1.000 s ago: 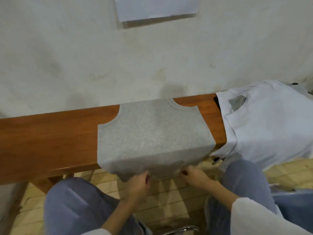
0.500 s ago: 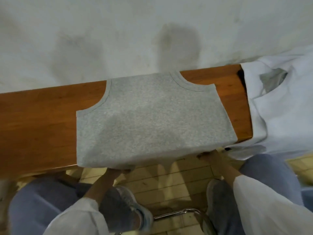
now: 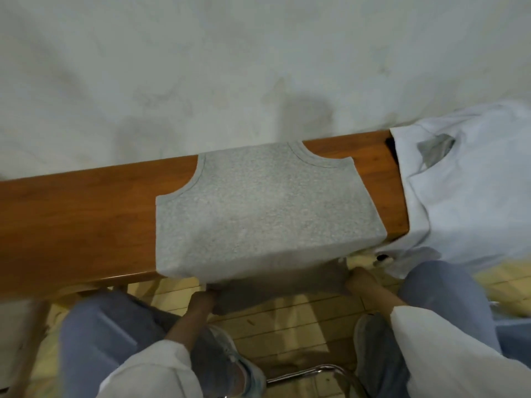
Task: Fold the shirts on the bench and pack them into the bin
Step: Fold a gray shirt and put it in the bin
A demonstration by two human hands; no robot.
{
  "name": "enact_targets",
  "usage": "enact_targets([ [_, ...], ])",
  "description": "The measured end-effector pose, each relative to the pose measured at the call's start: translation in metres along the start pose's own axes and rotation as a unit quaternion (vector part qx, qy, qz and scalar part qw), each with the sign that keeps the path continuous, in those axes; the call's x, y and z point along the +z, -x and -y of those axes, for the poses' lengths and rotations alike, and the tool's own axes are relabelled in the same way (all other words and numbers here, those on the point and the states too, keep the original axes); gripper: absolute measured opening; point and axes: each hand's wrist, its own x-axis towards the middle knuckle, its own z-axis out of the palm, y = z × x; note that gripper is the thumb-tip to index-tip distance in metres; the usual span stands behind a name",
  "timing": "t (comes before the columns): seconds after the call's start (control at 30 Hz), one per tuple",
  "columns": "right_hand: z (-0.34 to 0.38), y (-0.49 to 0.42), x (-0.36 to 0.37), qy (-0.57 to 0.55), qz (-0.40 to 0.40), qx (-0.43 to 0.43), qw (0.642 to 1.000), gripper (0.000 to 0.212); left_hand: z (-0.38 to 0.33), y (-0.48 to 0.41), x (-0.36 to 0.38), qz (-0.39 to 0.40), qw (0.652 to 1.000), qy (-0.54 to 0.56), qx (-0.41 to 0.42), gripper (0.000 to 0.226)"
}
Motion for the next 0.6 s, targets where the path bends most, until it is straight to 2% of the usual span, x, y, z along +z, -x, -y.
enact_targets([
  [0.07, -0.003, 0.017, -0.002, -0.06, -0.014, -0.006, 0.998, 0.024, -0.001, 0.023, -0.002, -0.03, 0.993, 0.115, 0.018, 0.024],
  [0.17, -0.005, 0.047, -0.002, -0.184, -0.091, -0.016, 0.978, 0.019, 0.007, 0.045, 0.0, -0.049, 0.986, 0.155, 0.045, 0.016],
  [0.23, -0.001, 0.08, -0.008, -0.284, -0.16, -0.057, 0.944, 0.017, 0.012, 0.064, -0.001, -0.082, 0.981, 0.149, 0.092, 0.015],
  [0.3, 0.004, 0.107, -0.015, -0.286, -0.197, -0.131, 0.929, 0.018, 0.012, 0.09, -0.008, -0.124, 0.966, 0.172, 0.151, 0.009],
  [0.33, 0.008, 0.121, -0.021, -0.279, -0.185, -0.159, 0.929, 0.013, 0.01, 0.107, -0.015, -0.137, 0.954, 0.197, 0.178, 0.012],
  [0.4, 0.019, 0.145, -0.041, -0.311, -0.104, -0.188, 0.926, 0.003, -0.001, 0.141, -0.035, -0.143, 0.93, 0.255, 0.223, 0.021],
  [0.47, 0.032, 0.167, -0.07, -0.373, -0.013, -0.22, 0.901, 0.004, -0.014, 0.174, -0.068, -0.117, 0.894, 0.346, 0.259, 0.019],
  [0.5, 0.038, 0.176, -0.087, -0.423, 0.023, -0.229, 0.877, 0.007, -0.022, 0.188, -0.088, -0.088, 0.866, 0.416, 0.264, 0.013],
  [0.57, 0.049, 0.183, -0.121, -0.553, 0.05, -0.239, 0.797, 0.011, -0.036, 0.203, -0.132, -0.066, 0.784, 0.564, 0.25, 0.005],
  [0.6, 0.054, 0.181, -0.136, -0.617, 0.047, -0.233, 0.75, 0.009, -0.04, 0.202, -0.15, -0.07, 0.739, 0.628, 0.236, 0.011],
])
